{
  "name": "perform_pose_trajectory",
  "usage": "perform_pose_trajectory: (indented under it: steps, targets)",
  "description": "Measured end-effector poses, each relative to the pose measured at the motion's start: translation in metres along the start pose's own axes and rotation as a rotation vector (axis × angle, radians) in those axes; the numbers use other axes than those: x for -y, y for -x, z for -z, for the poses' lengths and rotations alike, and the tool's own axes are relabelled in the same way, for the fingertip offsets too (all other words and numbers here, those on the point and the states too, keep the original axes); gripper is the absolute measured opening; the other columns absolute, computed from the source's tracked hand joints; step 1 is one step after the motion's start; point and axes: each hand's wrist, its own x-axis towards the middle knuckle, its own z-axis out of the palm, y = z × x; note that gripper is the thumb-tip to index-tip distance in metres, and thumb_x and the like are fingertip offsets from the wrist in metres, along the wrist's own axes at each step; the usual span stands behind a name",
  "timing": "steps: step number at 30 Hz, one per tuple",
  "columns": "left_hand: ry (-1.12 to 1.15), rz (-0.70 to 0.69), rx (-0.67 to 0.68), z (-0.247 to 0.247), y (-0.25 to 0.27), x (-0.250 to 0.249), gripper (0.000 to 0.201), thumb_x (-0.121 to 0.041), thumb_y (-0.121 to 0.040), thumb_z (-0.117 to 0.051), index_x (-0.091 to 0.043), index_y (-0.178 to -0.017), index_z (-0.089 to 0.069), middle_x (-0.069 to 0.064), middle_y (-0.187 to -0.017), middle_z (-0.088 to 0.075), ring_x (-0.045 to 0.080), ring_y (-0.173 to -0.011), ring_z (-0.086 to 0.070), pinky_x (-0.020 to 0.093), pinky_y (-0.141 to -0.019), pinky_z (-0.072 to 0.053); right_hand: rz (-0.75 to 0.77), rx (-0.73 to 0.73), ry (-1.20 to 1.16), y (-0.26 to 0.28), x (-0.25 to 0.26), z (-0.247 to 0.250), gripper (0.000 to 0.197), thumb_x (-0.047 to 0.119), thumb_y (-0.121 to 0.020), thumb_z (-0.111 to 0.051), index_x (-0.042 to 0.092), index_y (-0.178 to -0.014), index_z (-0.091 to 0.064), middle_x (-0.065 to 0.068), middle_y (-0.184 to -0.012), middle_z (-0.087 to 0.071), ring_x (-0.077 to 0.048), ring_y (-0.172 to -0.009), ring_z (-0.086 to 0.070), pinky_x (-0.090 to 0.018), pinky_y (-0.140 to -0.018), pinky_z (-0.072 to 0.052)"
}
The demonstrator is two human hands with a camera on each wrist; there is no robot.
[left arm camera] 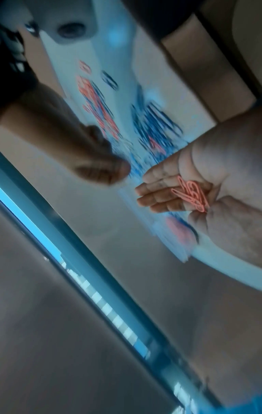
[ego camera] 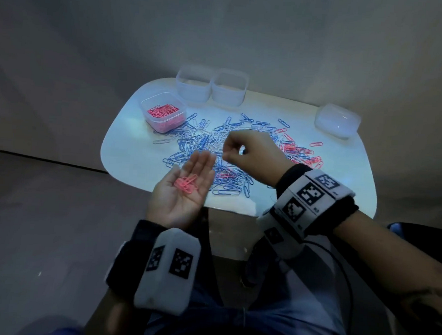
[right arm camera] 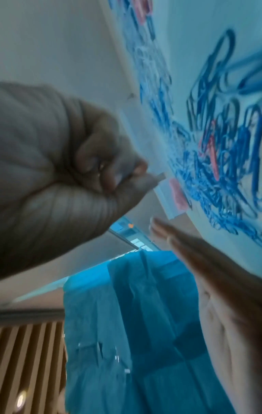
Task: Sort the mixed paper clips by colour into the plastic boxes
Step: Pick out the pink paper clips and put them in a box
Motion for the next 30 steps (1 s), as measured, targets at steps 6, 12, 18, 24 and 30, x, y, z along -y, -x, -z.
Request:
perform_pose_trajectory:
  steps: [6, 12, 18, 24, 30]
  targets:
    - [-0.047, -0.086, 0.074, 0.005, 0.016, -0.03, 0.033, -0.007, -0.092, -0.048, 0.015, -0.114, -0.059, 0.028, -0.123, -0.058, 0.041, -0.12, -0.052, 0.048, -0.103, -0.042, -0.128, 0.328, 0.442, -0.015, -0.018, -0.007, 0.013, 0.012, -0.086, -0.059, 0.008, -0.098, -0.063, -0.01, -0.103, -0.065, -0.026, -0.098, -0.06, -0.026, -0.072, -0.042]
    - [-0.086, -0.115, -0.074, -0.011, 0.015, -0.022, 0.02, -0.004, -0.084, -0.062, 0.013, -0.093, -0.069, 0.025, -0.104, -0.068, 0.04, -0.097, -0.066, 0.049, -0.081, -0.055, -0.133, 0.3, 0.527, -0.024, -0.018, 0.006, 0.019, 0.017, -0.084, -0.063, 0.012, -0.102, -0.061, -0.006, -0.106, -0.064, -0.021, -0.087, -0.051, -0.023, -0.063, -0.036]
    - [-0.035, -0.138, -0.028, -0.026, 0.01, -0.014, 0.064, -0.026, -0.1, -0.023, 0.004, -0.073, -0.073, 0.015, -0.088, -0.073, 0.029, -0.078, -0.072, 0.037, -0.068, -0.057, -0.112, 0.336, 0.527, -0.036, -0.015, -0.002, 0.014, 0.017, -0.08, -0.067, 0.012, -0.093, -0.065, -0.006, -0.102, -0.066, -0.023, -0.091, -0.058, -0.023, -0.06, -0.038]
    - [-0.036, -0.121, -0.01, -0.03, 0.015, -0.013, 0.06, -0.026, -0.1, -0.027, 0.004, -0.075, -0.073, 0.015, -0.091, -0.073, 0.028, -0.081, -0.072, 0.038, -0.069, -0.057, -0.095, 0.263, 0.415, -0.03, -0.022, 0.005, 0.01, 0.01, -0.087, -0.054, 0.011, -0.089, -0.064, -0.01, -0.099, -0.066, -0.024, -0.088, -0.053, -0.026, -0.071, -0.039]
    - [-0.067, -0.115, -0.045, -0.036, 0.017, -0.007, 0.065, -0.027, -0.1, -0.023, 0.003, -0.072, -0.074, 0.014, -0.088, -0.073, 0.026, -0.079, -0.072, 0.036, -0.07, -0.057, -0.125, 0.297, 0.417, -0.032, -0.023, 0.002, 0.015, 0.005, -0.078, -0.065, 0.013, -0.09, -0.067, 0.001, -0.084, -0.059, -0.017, -0.083, -0.052, -0.026, -0.069, -0.039]
